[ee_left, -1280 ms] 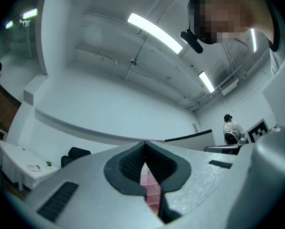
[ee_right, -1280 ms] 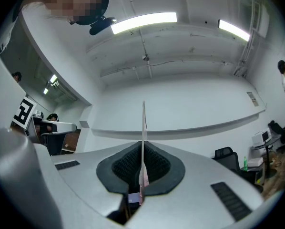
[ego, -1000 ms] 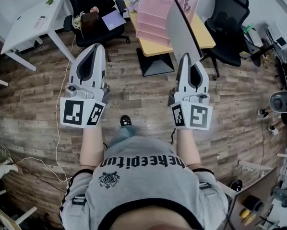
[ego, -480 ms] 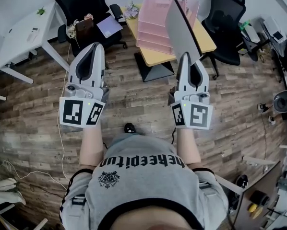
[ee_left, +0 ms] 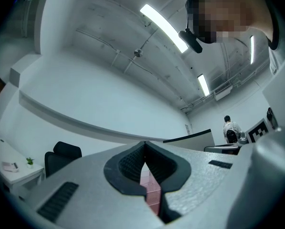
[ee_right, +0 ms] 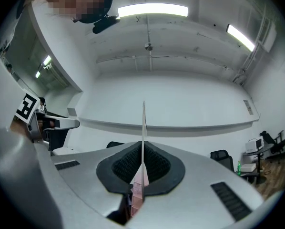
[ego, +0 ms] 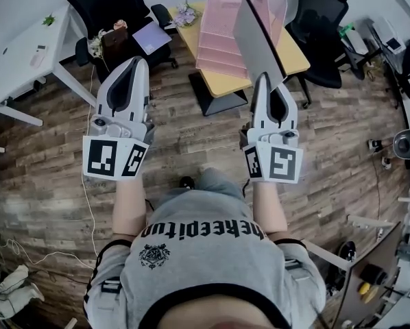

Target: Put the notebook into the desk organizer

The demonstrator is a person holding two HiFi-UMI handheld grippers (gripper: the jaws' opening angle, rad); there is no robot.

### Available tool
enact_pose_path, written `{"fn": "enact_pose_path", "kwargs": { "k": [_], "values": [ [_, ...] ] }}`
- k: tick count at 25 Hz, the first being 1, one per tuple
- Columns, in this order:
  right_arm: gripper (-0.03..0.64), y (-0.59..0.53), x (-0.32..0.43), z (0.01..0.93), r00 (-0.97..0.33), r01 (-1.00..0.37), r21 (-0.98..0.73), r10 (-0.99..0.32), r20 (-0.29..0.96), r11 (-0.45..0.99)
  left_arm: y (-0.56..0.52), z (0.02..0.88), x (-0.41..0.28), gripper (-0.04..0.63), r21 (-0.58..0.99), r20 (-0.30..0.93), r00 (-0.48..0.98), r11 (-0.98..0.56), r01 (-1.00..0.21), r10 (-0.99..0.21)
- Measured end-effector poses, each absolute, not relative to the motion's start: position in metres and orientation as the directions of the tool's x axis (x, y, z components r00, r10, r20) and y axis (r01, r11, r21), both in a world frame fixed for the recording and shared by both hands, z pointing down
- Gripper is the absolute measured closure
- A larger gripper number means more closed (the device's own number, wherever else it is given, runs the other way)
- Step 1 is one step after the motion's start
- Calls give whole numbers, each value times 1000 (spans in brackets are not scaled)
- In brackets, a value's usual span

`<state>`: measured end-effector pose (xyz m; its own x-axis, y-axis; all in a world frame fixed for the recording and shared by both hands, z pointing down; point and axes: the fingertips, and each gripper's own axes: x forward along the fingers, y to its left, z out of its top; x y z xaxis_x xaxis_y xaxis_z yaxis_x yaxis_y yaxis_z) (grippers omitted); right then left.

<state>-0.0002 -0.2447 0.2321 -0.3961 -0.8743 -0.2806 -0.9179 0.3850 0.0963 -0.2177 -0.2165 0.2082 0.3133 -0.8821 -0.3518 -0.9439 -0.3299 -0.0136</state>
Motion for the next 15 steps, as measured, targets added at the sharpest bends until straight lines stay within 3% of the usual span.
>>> {"fn": "enact_pose_path", "kwargs": {
  "k": [15],
  "values": [
    [607, -281, -37, 294, -471, -862, 270, -875, -112, 429, -254, 241, -241, 592, 9, -285, 312, -328, -945, -906]
  ]
}}
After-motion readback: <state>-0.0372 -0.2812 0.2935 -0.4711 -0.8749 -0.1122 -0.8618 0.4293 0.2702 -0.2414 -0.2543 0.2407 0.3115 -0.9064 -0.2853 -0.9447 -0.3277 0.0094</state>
